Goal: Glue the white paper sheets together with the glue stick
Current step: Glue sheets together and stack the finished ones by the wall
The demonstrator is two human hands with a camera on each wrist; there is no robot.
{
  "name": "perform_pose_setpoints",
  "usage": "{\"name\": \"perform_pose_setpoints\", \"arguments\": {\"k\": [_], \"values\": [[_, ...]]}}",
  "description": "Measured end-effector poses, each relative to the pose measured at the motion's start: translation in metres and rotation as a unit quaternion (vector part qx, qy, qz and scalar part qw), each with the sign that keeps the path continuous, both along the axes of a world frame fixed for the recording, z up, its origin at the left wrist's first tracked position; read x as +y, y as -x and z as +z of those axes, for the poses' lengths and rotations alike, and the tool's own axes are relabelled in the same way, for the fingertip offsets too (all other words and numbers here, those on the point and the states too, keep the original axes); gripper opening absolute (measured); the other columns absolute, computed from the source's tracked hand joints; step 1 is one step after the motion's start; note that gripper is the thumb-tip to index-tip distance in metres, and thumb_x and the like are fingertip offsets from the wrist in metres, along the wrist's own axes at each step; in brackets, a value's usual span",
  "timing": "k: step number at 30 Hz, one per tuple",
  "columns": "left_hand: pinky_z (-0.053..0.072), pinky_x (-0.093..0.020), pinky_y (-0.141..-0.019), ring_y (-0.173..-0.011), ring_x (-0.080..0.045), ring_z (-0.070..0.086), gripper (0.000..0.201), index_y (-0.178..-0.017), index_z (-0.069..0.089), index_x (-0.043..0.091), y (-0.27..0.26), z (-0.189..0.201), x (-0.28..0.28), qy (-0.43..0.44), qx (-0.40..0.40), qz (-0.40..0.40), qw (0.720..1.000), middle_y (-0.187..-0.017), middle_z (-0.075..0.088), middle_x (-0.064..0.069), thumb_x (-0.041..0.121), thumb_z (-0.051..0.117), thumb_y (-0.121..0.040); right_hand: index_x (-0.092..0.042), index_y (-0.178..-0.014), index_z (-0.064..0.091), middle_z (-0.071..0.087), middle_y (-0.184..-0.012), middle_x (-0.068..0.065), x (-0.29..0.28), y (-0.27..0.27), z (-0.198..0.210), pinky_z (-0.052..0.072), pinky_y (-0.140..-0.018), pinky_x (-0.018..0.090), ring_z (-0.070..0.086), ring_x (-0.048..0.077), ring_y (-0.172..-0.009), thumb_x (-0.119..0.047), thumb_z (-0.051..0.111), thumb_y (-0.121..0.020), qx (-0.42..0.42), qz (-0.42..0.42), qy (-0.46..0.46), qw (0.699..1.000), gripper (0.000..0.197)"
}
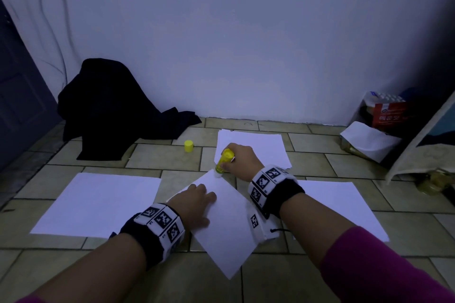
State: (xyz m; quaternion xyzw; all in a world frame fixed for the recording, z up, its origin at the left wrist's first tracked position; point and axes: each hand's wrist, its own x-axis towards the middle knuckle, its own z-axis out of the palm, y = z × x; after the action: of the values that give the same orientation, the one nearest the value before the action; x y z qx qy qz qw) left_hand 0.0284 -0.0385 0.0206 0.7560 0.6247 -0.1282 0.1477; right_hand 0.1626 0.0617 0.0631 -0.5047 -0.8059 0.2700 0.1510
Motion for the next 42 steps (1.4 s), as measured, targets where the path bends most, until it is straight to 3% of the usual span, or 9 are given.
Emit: {"name": "perform_pose_setpoints", "arguments": {"k": [7,15,24,28,31,33,35,37,42], "values": [[0.042,-0.041,-0.102,-0.129,-0.025,0.038,0.057,-0.144,0.035,0.028,0.008,-0.001,0.006,0.006,0.0,0.004,1.0,-0.141,0.035,-0.005,0.039,0.057,-0.092,0.001,-0.113,0.061,0.064,-0.115,0.017,-0.003,0.019,0.005,0.046,-0.092,0.036,0.057,0.032,-0.11,-0.012,0.061,-0.087,-0.114,0.084,-0.025,0.99,0.029],[0.04,-0.034,-0.101,-0.127,-0.023,0.041,0.053,-0.144,0.036,0.027,0.015,-0.003,0.016,0.004,-0.003,0.013,1.0,-0.141,0.036,-0.005,0.016,0.052,-0.095,-0.007,-0.121,0.059,0.06,-0.12,0.011,-0.02,-0.03,0.023,0.042,-0.087,0.028,0.053,0.026,-0.113,-0.017,0.067,-0.085,-0.226,0.166,-0.011,0.96,0.038],[0.038,-0.036,-0.103,-0.126,-0.027,0.042,0.038,-0.135,0.05,0.023,0.018,-0.007,0.02,-0.025,-0.103,0.066,0.992,-0.142,0.039,-0.007,0.016,0.048,-0.097,-0.014,-0.111,0.064,0.065,-0.106,0.004,-0.035,-0.091,0.021,0.048,-0.079,0.028,0.053,0.013,-0.089,-0.017,0.072,-0.082,-0.217,0.21,0.047,0.952,0.03],[0.035,-0.034,-0.106,-0.14,-0.024,0.018,0.06,-0.142,0.036,0.036,0.02,-0.006,0.017,-0.031,-0.017,0.028,0.999,-0.149,0.021,-0.002,0.014,0.058,-0.09,-0.014,-0.112,0.063,0.065,-0.107,0.003,-0.034,-0.101,0.02,0.042,-0.07,0.02,0.051,0.01,-0.086,-0.015,0.072,-0.082,-0.228,0.227,0.056,0.945,0.031],[0.035,-0.035,-0.106,-0.137,-0.02,0.025,0.065,-0.146,0.03,0.033,0.024,-0.002,0.015,-0.012,-0.001,0.022,1.0,-0.149,0.028,0.002,0.026,0.062,-0.09,-0.012,-0.109,0.065,0.066,-0.105,0.003,-0.029,-0.105,0.025,0.043,-0.071,0.023,0.052,0.011,-0.084,-0.017,0.072,-0.082,-0.238,0.227,0.054,0.943,0.029],[0.035,-0.034,-0.106,-0.134,-0.019,0.031,0.069,-0.146,0.03,0.029,0.027,0.001,0.011,-0.008,-0.003,0.031,0.999,-0.146,0.032,0.003,0.039,0.065,-0.087,-0.011,-0.102,0.067,0.069,-0.098,0.004,-0.021,-0.112,0.031,0.052,-0.076,0.03,0.06,0.016,-0.081,-0.018,0.075,-0.079,-0.18,0.173,0.053,0.967,0.026],[0.035,-0.033,-0.106,-0.132,-0.018,0.032,0.072,-0.147,0.031,0.026,0.032,0.001,0.008,-0.005,-0.025,0.044,0.999,-0.143,0.033,0.003,0.046,0.065,-0.086,-0.009,-0.093,0.066,0.071,-0.093,0.008,-0.011,-0.119,0.035,0.056,-0.079,0.036,0.068,0.02,-0.081,-0.012,0.077,-0.076,-0.017,0.081,0.075,0.994,0.021],[0.034,-0.031,-0.107,-0.133,-0.017,0.031,0.068,-0.148,0.03,0.026,0.037,0.001,0.005,0.01,-0.047,0.051,0.998,-0.143,0.033,0.001,0.044,0.061,-0.09,-0.008,-0.087,0.061,0.07,-0.093,0.012,-0.006,-0.12,0.036,0.054,-0.081,0.036,0.07,0.022,-0.086,-0.005,0.074,-0.077,0.164,-0.004,0.094,0.982,0.016],[0.025,-0.037,-0.114,-0.141,-0.021,0.016,0.07,-0.151,0.023,0.034,0.041,0.003,-0.006,0.018,-0.008,0.049,0.999,-0.152,0.017,-0.003,0.041,0.059,-0.091,-0.003,-0.086,0.052,0.063,-0.092,0.016,-0.005,-0.095,0.019,0.059,-0.068,0.025,0.072,0.025,-0.077,-0.003,0.051,-0.094,0.511,-0.114,0.292,0.8,0.008]]}}
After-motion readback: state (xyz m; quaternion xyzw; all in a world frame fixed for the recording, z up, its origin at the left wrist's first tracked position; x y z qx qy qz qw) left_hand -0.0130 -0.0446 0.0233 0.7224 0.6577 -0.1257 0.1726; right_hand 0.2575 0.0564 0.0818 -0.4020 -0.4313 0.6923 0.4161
